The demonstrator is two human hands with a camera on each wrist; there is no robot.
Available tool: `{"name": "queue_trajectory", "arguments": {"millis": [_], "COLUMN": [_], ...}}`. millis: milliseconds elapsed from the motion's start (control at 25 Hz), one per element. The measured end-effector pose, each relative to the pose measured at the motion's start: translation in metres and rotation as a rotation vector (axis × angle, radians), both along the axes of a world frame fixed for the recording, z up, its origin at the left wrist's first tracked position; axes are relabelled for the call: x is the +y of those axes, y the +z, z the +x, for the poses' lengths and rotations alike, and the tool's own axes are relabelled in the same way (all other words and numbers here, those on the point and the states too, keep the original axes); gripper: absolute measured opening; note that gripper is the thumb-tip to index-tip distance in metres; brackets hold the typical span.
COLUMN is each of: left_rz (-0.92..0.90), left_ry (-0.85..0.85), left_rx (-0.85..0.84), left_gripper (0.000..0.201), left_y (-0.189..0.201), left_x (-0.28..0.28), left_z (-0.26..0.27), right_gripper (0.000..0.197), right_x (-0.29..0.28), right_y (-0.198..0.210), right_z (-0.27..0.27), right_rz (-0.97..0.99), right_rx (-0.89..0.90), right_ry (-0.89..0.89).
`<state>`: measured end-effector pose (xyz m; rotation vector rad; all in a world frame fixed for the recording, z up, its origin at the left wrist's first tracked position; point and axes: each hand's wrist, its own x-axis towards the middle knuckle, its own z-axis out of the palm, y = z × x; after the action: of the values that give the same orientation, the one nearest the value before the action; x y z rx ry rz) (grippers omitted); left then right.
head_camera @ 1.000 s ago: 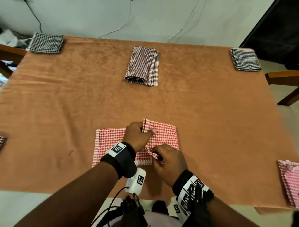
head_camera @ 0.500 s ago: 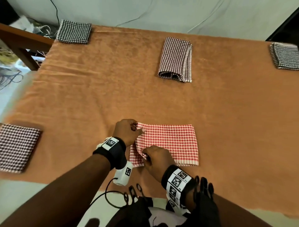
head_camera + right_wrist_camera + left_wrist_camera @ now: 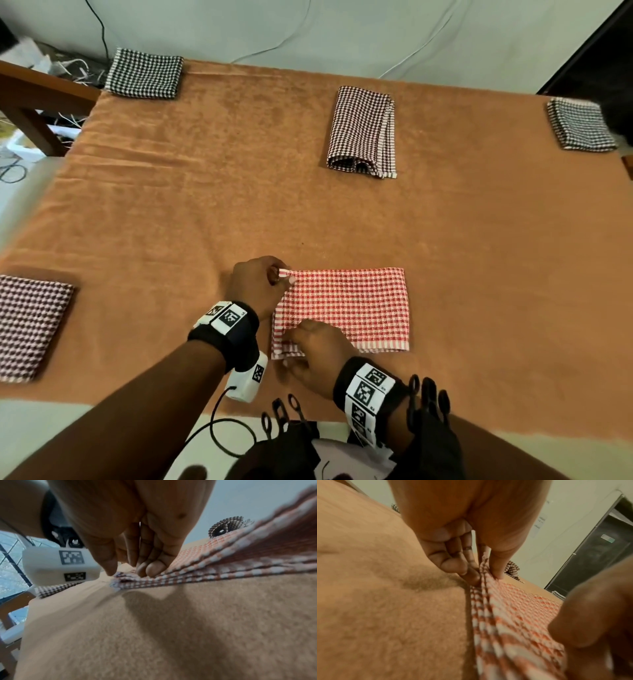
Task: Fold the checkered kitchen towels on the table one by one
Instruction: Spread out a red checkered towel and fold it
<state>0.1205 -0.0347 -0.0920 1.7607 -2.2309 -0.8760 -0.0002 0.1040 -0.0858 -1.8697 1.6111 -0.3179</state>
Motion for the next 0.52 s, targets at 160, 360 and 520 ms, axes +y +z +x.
{"name": "queue_trajectory", "arguments": {"millis": [160,360,520], "left_rz": [-0.249,-0.152,-0.151], "left_ry": [-0.275,-0.788,-0.814], "left_rx": [0.021,-0.209,-0.392], "left_gripper": [0.059,0.099,0.107], "left_y": [0.011,-0.006,-0.034], "left_x": [0.025,0.065,0.065], "left_z": [-0.006,-0.030,-0.033], "right_gripper": [0.038,0.067,0.075], "right_x": [0.010,0.013,0.008], "right_y": [0.016,0.010,-0.018], "right_z": [-0.033,-0.077,-0.077], "right_rz": [-0.068,0.036,0.161], "right_rx": [0.056,0.363,0.447], "right_ry": [-0.209,-0.284,-0.223]}}
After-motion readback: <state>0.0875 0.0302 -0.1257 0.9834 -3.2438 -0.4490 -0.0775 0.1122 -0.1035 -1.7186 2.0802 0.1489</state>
